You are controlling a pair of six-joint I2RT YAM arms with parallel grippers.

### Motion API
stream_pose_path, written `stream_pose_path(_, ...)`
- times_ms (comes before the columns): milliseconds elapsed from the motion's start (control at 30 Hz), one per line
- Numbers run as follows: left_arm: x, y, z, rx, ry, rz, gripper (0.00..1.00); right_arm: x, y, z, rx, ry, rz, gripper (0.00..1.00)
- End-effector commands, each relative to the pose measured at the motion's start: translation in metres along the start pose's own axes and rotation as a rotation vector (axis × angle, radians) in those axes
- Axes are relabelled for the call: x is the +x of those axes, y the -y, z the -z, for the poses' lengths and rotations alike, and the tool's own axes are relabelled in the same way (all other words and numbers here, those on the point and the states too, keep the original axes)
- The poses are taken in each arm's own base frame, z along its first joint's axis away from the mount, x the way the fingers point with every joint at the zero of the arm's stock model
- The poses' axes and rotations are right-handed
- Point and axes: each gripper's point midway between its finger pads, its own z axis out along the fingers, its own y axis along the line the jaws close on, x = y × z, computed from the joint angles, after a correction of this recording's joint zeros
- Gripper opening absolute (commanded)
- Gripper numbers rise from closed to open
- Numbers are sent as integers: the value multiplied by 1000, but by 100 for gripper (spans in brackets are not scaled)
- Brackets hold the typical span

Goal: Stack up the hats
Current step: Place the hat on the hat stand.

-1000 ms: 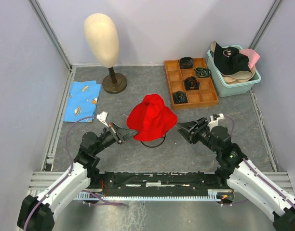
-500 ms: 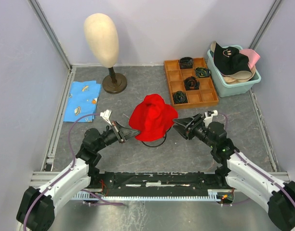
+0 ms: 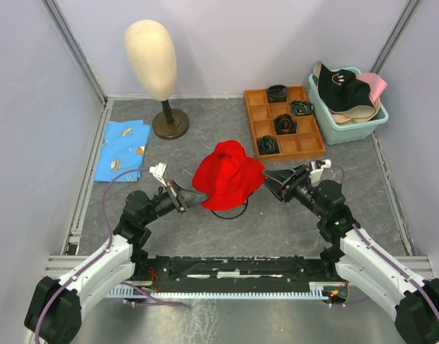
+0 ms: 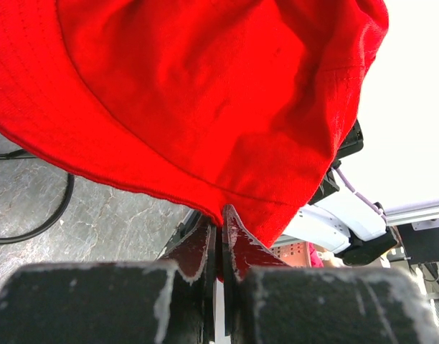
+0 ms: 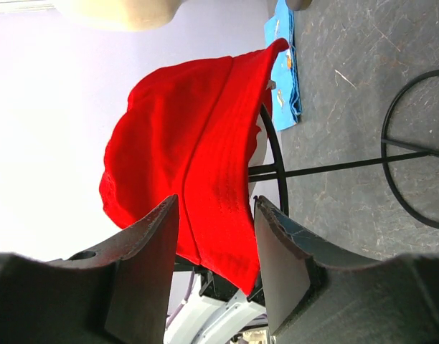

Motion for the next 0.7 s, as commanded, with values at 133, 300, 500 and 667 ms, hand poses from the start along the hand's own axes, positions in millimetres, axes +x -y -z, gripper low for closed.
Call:
stream_pose_path(133,-9,22,-4,73,-1,-99,3,1,-25,-8,-79,-29,26,54)
stream_pose_path(300,-8,22,-5,73,-5,-100,3,-1,-30,-17,-95,-32,28,47)
stream_pose_path(500,-8,17,-5,55,-1,-90,3,-3,-30,-9,-82,-16,33,0)
stream_pose_path(667,-12,6,0,5,58,-46,19,-7,-9,7,-33,8,28,0)
